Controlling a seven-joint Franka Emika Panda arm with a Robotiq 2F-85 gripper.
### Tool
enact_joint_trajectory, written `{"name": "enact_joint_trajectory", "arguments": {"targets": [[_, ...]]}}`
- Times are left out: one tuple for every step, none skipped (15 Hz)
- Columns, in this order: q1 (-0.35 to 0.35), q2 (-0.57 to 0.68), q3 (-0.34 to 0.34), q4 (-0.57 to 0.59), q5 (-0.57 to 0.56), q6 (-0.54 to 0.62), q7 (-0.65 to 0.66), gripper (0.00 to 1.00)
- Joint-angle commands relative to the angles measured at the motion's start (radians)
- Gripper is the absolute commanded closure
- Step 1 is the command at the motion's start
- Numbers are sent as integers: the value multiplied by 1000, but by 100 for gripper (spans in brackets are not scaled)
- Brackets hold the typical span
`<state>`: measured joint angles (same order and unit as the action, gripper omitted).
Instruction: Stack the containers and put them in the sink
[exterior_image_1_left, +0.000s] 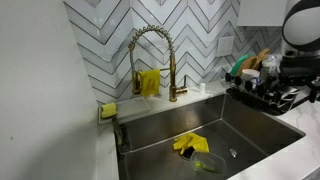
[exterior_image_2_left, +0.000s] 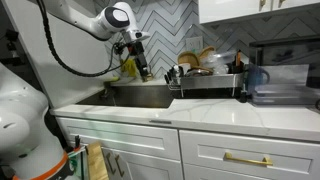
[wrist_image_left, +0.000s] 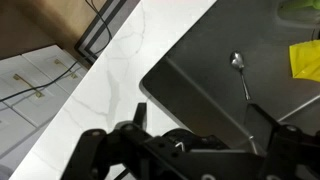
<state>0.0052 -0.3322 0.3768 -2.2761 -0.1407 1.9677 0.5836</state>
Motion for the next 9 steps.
{"name": "enact_joint_trajectory", "arguments": {"targets": [[38,5,-34,2,-13,-4,10,0],[38,5,-34,2,-13,-4,10,0],[38,5,-34,2,-13,-4,10,0],[38,5,-34,2,-13,-4,10,0],[54,30,-35,10,2,14,-19,0],[83,70,-33,20,23,41,-69,0],[104,102,-25,25,40,74,-94,0],[128,140,-12,33,56,106,-104,0],[151,177,-7,40,68,139,-124,0]]}}
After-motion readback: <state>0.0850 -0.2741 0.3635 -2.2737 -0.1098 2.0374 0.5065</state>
